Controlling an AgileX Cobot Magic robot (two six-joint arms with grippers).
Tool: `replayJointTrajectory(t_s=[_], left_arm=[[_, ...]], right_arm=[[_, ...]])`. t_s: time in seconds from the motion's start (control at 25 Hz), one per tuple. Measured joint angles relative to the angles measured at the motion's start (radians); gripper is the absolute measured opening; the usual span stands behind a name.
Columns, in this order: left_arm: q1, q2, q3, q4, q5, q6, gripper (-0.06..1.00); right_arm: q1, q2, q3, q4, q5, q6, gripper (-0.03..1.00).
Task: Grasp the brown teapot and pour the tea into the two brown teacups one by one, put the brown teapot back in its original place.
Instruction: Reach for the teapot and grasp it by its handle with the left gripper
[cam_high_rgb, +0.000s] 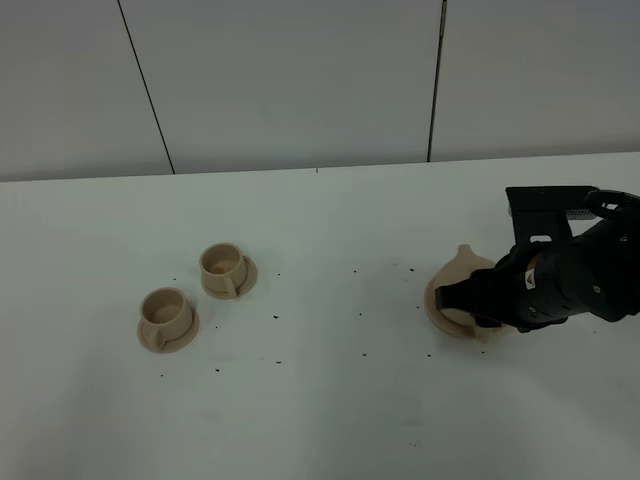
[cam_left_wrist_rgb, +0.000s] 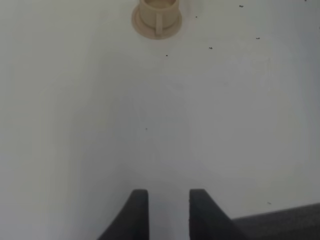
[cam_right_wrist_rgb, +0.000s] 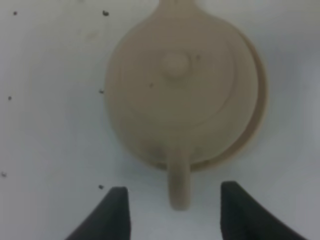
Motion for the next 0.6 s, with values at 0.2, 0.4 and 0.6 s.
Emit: replayJointTrajectory(t_s=[0.2, 0.4, 0.6], left_arm=[[0.000, 0.000, 0.000, 0.000, 0.000, 0.000, 0.27], [0.000, 0.000, 0.000, 0.000, 0.000, 0.000, 0.27], [0.000, 0.000, 0.000, 0.000, 0.000, 0.000, 0.27]], right_arm=[[-0.019, 0.004, 0.000, -0.016, -0.021, 0.002, 0.40], [-0.026, 0.036, 0.000, -0.017, -0.032, 0.003, 0.40], [-0.028, 0.052, 0.000, -0.018, -0.047, 0.003, 0.40]])
